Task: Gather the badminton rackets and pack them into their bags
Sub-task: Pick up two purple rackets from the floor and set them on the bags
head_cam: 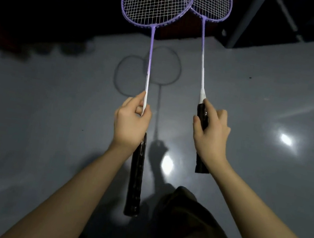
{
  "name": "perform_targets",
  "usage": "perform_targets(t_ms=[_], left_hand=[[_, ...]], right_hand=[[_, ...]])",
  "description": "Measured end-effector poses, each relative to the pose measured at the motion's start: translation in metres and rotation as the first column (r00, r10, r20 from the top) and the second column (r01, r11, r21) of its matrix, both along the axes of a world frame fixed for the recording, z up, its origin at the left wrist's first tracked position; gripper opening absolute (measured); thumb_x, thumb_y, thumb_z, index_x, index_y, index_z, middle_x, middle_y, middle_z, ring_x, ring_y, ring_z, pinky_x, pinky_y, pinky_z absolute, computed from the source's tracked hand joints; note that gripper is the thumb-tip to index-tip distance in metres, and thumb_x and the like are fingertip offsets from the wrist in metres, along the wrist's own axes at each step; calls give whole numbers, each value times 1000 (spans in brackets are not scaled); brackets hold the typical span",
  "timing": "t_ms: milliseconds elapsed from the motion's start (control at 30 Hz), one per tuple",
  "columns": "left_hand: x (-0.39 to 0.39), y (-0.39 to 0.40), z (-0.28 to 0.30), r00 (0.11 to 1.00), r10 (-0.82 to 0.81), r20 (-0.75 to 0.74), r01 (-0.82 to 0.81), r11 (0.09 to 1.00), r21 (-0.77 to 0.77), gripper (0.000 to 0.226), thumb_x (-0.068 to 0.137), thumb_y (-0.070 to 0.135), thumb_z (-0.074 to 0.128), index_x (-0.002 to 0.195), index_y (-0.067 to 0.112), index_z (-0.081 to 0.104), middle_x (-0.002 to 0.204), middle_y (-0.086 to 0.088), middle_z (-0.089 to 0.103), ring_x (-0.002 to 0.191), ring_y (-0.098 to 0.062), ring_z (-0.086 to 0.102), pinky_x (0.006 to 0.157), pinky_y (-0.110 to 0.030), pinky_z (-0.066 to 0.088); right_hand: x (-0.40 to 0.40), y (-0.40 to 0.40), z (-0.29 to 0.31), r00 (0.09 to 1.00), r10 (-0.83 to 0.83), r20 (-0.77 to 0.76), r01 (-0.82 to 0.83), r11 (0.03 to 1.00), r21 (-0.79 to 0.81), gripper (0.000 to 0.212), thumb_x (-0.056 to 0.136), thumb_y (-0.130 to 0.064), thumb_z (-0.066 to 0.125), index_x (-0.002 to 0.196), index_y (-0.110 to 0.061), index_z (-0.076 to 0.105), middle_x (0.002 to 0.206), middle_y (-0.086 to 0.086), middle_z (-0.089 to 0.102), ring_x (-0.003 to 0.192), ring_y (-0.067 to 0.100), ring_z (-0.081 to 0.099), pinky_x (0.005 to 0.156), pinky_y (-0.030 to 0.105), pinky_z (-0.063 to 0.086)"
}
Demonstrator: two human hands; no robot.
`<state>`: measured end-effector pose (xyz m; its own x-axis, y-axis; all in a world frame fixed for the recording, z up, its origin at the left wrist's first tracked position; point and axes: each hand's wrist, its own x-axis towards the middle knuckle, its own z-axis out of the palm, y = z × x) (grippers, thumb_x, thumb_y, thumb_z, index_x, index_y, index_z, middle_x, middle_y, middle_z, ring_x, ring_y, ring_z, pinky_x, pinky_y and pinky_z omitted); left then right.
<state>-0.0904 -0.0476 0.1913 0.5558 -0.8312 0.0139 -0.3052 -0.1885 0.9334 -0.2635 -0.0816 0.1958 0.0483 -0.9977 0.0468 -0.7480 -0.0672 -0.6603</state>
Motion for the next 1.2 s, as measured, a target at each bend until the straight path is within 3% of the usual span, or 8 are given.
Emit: perform_targets(t_ms=[300,533,633,733,867,967,1133,1200], left_hand=[[32,47,302,997,-26,71,27,1000,-1,37,85,4,58,121,12,61,72,10,47,58,-5,45,64,-20,45],[40,17,460,987,36,154,-27,998,-62,34,83,9,58,116,18,63,78,-5,60,67,-13,53,79,-38,53],[41,-6,499,974,96,206,-78,992,-96,31,81,9,59,111,16,66,74,-6,60,65,-12,51,79,-36,52],[48,-27,524,948,140,285,-110,987,-117,32,80,2,60,111,8,64,92,-4,58,62,-6,51,72,-9,44],[72,-60,541,923,196,330,-156,977,-143,30,77,-4,58,107,3,63,101,-8,54,61,-3,49,69,2,35],[101,-90,547,907,241,346,-204,969,-140,32,77,-1,59,108,6,62,101,-3,53,62,-4,49,69,-1,34],[169,-163,546,906,260,334,-221,964,-151,32,77,2,58,108,10,63,103,-5,58,74,-15,55,79,-24,45],[203,-196,543,906,237,351,-203,970,-132,31,79,3,59,108,10,63,102,-6,58,79,-19,57,80,-24,43]], right_hand=[[30,62,292,983,-68,169,72,997,-19,46,90,-16,56,134,-20,45,96,-2,38,80,15,44,91,43,40],[47,24,432,947,13,322,15,996,-85,48,91,-15,54,136,-20,41,95,-1,38,78,16,48,87,43,44],[50,-9,468,940,101,326,-52,986,-156,49,91,-16,54,138,-17,39,97,0,39,79,14,46,87,42,44],[56,-44,492,937,198,288,-142,968,-206,49,92,-16,54,139,-16,39,97,0,39,78,12,44,86,41,45],[79,-95,510,929,290,230,-234,942,-241,49,92,-18,54,139,-17,39,96,-1,40,78,17,48,85,47,46],[106,-132,518,922,337,191,-281,921,-270,48,92,-19,54,138,-17,41,96,-1,41,79,17,50,86,45,45],[169,-206,521,915,376,147,-323,901,-290,48,91,-19,55,137,-19,42,95,-3,42,78,15,50,84,45,46],[199,-237,521,918,378,119,-333,898,-286,49,91,-19,56,138,-18,42,95,-2,42,77,16,50,83,45,47]])
